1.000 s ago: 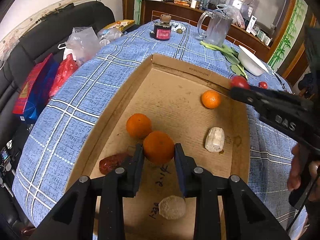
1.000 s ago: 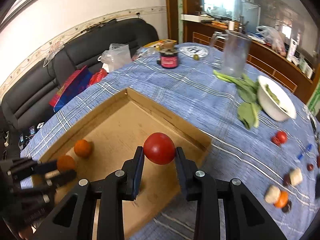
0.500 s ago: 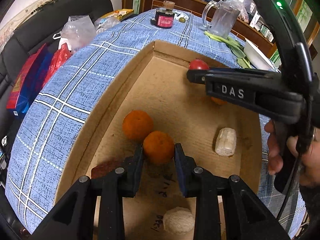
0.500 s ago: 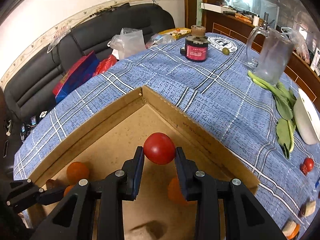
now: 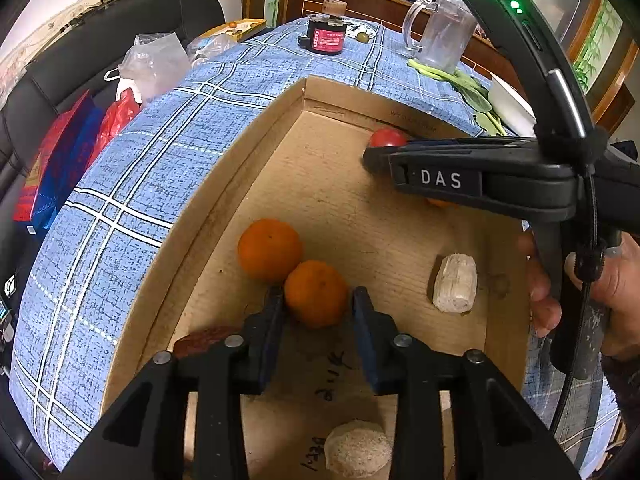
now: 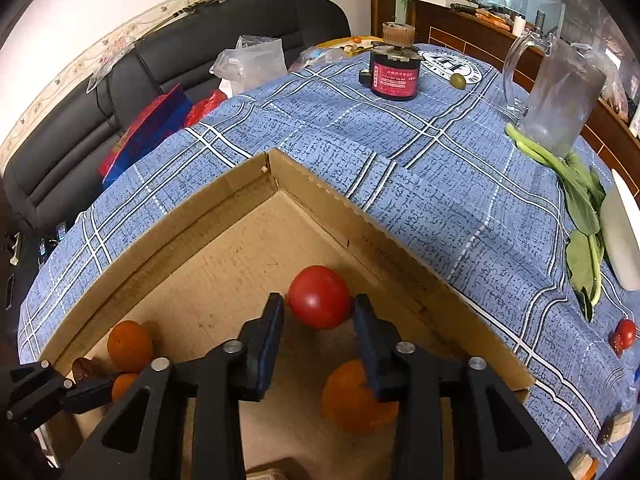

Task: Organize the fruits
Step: 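Lower and open the right tool to drop the tomato while the left tool releases the mandarin, then move both open tools from the tray back to the loose fruit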

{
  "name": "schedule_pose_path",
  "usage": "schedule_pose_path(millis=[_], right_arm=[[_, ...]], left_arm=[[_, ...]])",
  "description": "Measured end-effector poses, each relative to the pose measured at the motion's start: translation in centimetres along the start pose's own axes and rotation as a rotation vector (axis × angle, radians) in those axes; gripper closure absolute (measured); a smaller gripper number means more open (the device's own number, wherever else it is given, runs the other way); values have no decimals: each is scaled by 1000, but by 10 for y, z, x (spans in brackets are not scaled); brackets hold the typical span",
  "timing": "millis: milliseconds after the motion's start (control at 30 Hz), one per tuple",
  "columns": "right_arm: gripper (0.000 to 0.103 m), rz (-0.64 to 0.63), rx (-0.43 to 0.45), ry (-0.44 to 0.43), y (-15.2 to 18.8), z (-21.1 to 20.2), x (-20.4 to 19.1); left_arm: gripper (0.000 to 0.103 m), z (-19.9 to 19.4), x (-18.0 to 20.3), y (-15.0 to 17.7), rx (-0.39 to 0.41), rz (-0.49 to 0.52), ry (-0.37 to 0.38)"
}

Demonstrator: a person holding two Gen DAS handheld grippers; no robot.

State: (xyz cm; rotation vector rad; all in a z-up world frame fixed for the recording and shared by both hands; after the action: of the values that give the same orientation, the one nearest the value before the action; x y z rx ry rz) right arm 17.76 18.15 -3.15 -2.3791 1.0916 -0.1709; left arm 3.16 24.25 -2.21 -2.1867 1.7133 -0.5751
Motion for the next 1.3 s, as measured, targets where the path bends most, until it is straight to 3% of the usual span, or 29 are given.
schedule_pose_path(millis=[67,367,700,733,767,833,967,1067,1300], right_arm=[[50,0,8,7,1,-3,1],[50,26,84,15,10,-46,5],[49,98,142,44,75,-119,31],[44,109,147,56,84,-128,36],[34,123,153,73,93,-137,43],[24,158,176,116,114,-157,55],[21,202,195,199,151,-189,81],[7,231,200,240,174,-210,98],[1,286,300,318,218,-267,138]], left_arm=[[62,-1,1,1,-4,-2,1],[58,-20,-2,8,15,-30,-4],[53,-59,7,10,113,-50,-99],[51,-62,10,10,121,-48,-101],[51,-65,16,11,130,-46,-101],[51,-68,28,11,135,-35,-90],[50,-70,65,10,139,12,-56],[50,-70,94,11,135,47,-18],[44,-64,161,20,119,137,34]])
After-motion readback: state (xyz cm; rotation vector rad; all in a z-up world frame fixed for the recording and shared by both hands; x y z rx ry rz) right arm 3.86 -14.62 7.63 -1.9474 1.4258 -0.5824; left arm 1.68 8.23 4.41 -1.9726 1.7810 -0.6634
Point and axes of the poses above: each gripper's, at about its wrist camera, not at the fingertips, and z roughly the way its jaws point, x to its right, y to its underside, the point moved 2 cm from there along z, roughly the way its jaws point, and after that the axes turned 2 degrees about z, right-handed, at the moved point
